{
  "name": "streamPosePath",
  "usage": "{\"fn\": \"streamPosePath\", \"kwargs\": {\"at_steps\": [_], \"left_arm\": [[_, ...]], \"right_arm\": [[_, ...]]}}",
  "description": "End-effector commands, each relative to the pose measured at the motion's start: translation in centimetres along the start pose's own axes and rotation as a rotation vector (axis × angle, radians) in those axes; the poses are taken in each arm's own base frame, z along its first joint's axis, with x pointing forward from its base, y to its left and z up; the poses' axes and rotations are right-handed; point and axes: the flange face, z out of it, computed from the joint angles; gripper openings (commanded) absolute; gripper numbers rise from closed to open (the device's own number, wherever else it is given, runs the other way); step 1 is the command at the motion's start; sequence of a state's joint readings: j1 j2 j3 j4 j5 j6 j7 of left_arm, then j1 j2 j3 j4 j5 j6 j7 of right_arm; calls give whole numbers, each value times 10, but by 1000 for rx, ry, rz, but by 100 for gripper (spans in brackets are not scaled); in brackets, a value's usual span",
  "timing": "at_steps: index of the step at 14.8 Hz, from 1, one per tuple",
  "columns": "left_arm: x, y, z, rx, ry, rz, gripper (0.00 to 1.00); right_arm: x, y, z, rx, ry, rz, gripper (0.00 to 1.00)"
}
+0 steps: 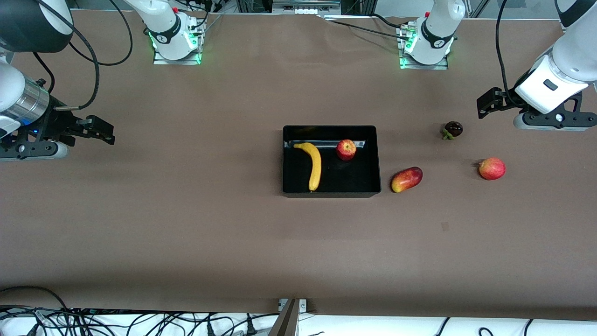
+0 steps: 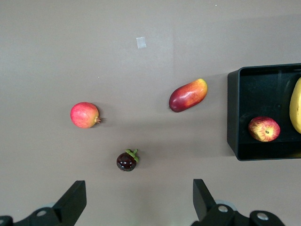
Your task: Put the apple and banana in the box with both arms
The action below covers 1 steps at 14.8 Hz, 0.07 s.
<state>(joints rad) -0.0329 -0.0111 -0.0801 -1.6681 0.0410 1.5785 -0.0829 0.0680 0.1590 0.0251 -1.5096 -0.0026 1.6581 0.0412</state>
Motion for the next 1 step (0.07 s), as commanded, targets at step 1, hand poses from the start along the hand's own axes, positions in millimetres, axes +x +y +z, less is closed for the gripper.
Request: {"fn": "streamPosePath", "kwargs": {"at_steps": [1], "left_arm": [[1,0,-5,-3,-2,5,100]], "right_arm": [[-4,-1,-2,-8,3,-6,100]]}}
